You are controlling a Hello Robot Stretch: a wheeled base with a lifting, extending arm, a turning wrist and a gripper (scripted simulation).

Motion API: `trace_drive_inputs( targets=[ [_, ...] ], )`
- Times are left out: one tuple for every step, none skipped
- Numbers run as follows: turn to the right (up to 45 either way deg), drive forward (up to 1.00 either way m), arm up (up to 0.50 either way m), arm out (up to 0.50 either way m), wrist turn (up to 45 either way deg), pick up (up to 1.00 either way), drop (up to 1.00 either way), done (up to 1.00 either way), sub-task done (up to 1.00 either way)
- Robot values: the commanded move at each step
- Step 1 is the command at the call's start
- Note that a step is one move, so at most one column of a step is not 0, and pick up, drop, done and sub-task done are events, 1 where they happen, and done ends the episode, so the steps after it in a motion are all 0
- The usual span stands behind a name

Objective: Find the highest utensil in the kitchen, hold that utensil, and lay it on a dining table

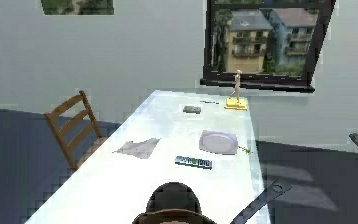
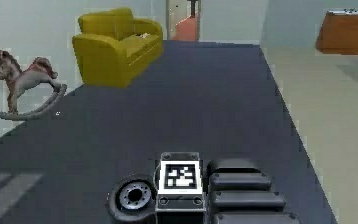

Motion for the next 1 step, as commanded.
trace_drive_inputs(
  targets=[
    [-21.0, 0.00, 0.00, 0.00, 0.0, 0.00, 0.00, 0.00, 0.00]
  ],
)
